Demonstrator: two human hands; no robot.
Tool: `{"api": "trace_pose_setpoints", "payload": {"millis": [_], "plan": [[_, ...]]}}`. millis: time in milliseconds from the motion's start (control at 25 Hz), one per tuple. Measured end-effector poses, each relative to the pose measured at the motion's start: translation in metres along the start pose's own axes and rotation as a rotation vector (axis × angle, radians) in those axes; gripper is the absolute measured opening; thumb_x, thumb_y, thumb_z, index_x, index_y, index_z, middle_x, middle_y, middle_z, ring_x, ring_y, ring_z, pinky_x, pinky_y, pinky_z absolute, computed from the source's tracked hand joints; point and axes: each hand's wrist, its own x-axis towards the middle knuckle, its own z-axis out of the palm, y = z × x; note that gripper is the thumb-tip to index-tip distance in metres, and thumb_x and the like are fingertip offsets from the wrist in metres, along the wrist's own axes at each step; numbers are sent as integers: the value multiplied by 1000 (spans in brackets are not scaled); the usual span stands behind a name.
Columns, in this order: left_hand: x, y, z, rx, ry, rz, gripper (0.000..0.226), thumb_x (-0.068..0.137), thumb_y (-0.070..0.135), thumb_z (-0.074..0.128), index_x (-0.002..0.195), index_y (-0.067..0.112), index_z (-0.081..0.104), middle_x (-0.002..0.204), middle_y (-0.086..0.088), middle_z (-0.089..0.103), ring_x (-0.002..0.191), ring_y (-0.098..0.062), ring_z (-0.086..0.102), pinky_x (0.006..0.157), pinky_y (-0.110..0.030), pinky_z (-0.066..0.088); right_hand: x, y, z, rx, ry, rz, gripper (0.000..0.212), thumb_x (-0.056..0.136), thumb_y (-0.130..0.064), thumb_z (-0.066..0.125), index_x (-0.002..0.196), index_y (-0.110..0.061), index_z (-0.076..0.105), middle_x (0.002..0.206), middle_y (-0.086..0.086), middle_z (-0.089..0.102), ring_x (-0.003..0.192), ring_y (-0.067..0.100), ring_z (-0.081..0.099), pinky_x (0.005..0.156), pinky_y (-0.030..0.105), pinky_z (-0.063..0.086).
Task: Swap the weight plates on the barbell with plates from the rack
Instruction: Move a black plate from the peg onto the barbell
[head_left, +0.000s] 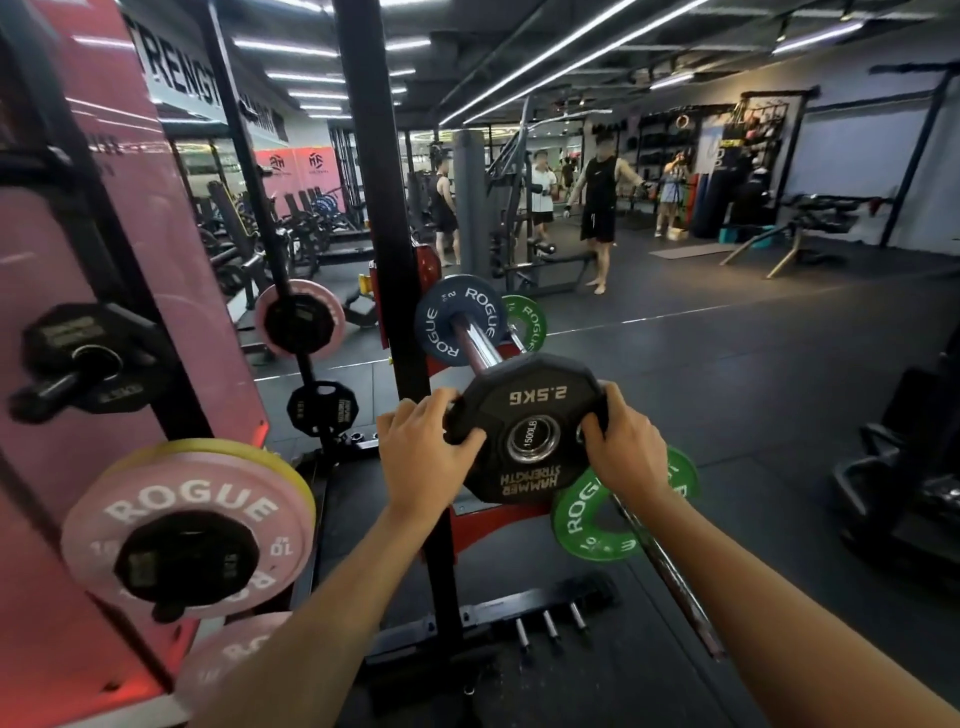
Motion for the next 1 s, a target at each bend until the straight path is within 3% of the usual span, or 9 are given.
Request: {"api": "trace_pose_setpoints", "payload": {"millis": [120,320,560,840,1000], "plan": [[2,1,4,24,1,-64,35,71,31,80,98,21,61,78,9,65,73,-15,56,78,-35,37,11,5,3,-1,-26,-34,30,93,-25,49,123,-23,47,91,8,68,79,38,63,61,39,45],[1,2,8,42,-33,-134,33,78,34,74,105,22,60,87,8,66,83,-16,59,82,-32,33,27,14,6,17,-61,-110,30,91,-32,52,119,-23,50,89,3,67,76,32,64,58,34,42],[-14,9,-5,59,-69,-123,51,82,55,58,120,21,55,104,6,63,98,-14,58,89,-40,44,23,22,-3,50,-84,-210,50,83,-53,51,125,-27,44,107,1,65,85,27,64,63,31,40],[-9,20,-15,167,-50,-132,61,81,69,55,115,19,56,105,0,63,98,-21,59,84,-41,45,22,26,-11,48,-94,-224,70,79,-72,44,131,-25,40,119,6,59,106,28,59,74,41,52],[-4,22,-12,212,-61,-133,67,79,75,55,115,19,56,105,-2,63,99,-23,59,84,-43,46,28,29,-9,2,-66,-267,63,85,-71,46,130,-27,40,115,8,58,105,29,58,67,40,51]]}}
